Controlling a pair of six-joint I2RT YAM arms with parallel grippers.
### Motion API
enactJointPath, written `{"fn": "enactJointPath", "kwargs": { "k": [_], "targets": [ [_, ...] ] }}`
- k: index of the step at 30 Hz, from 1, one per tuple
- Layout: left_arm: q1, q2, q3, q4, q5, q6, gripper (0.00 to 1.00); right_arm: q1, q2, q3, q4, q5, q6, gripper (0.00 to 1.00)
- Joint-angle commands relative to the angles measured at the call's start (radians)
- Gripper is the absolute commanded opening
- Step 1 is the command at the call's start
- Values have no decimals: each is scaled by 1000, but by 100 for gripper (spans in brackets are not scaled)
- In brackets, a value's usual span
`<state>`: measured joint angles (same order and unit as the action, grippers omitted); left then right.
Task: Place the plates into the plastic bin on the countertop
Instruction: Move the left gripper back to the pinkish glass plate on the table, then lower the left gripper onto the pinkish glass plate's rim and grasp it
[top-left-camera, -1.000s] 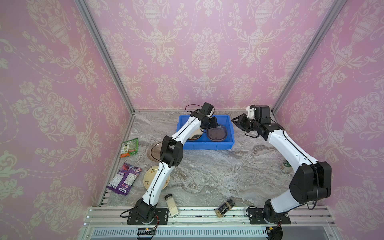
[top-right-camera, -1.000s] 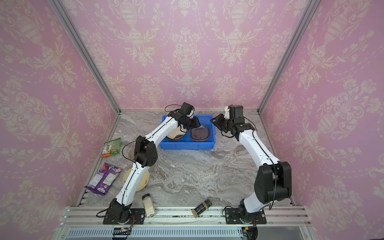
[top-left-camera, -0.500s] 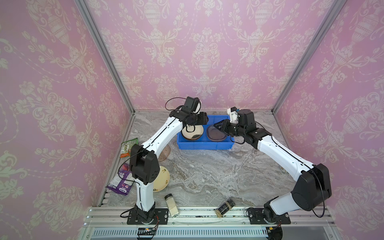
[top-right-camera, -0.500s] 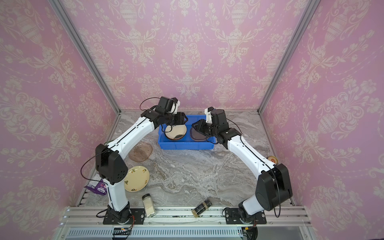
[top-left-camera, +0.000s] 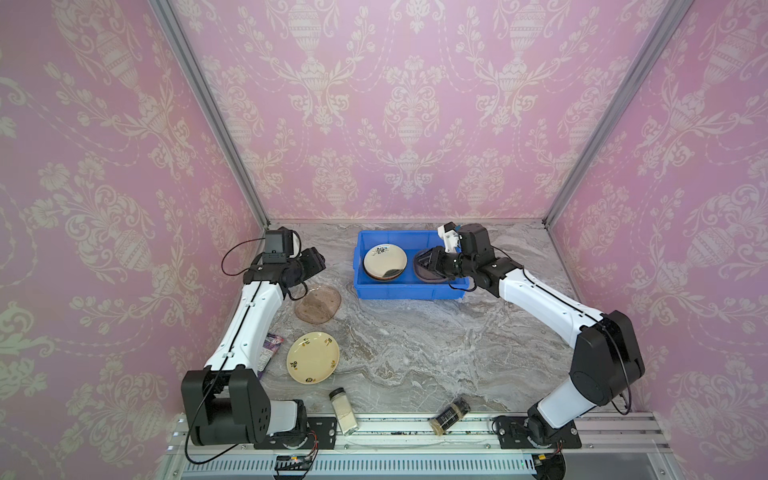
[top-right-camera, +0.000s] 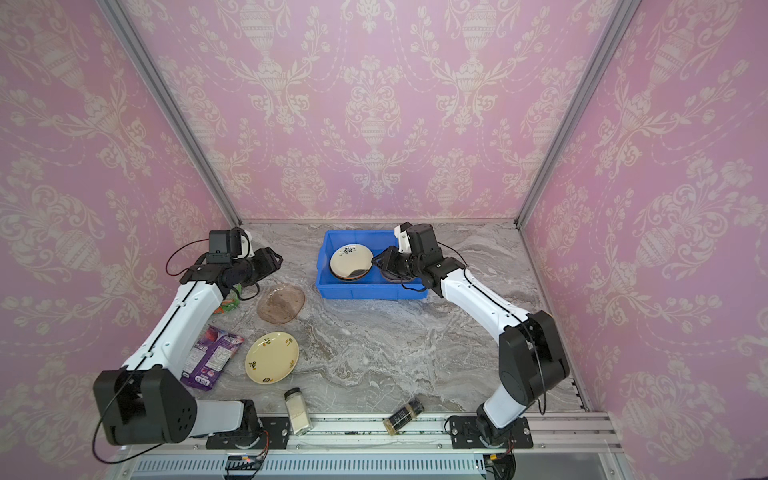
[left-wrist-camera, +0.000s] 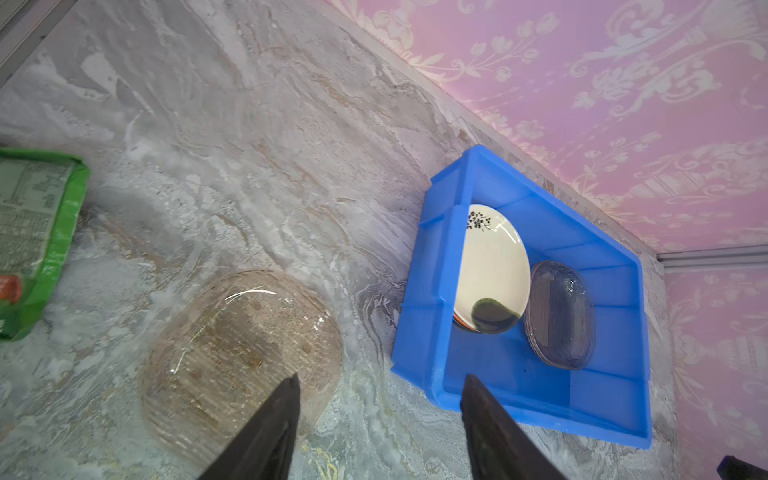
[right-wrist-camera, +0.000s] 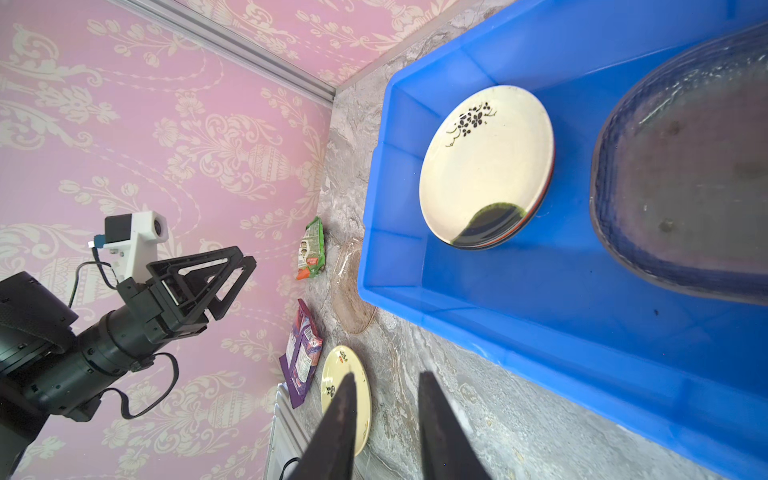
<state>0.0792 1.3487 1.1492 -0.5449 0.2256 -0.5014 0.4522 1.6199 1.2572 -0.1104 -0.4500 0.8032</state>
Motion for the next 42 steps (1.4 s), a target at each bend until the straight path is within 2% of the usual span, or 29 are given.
{"fn": "enactJointPath", "kwargs": {
  "k": [1, 4, 7, 12, 25, 30, 37, 42],
  "targets": [
    [44, -26, -50, -146, -37, 58, 68, 6, 2, 35, -3, -14, -34, 27],
    [83, -59, -155, -164, -41, 19, 68, 8, 12, 42, -7, -13, -36, 27],
    [124, -110, -275, -107, -49, -27, 67, 9, 39, 55, -7, -22, -31, 27],
    [157, -120, -368, -16, -76, -80, 64, 8, 71, 78, -20, -40, -24, 27],
    [186, 24, -411, 204, -66, -174, 52, 8, 103, 117, -54, -28, -30, 27],
    [187, 120, -393, 246, -44, -184, 48, 9, 119, 139, -67, -26, -32, 27],
    [189, 177, -401, 293, -52, -180, 47, 9, 130, 154, -72, -18, -31, 27],
    [189, 217, -378, 314, -52, -183, 40, 8, 147, 175, -83, -17, -30, 26]
  ]
}}
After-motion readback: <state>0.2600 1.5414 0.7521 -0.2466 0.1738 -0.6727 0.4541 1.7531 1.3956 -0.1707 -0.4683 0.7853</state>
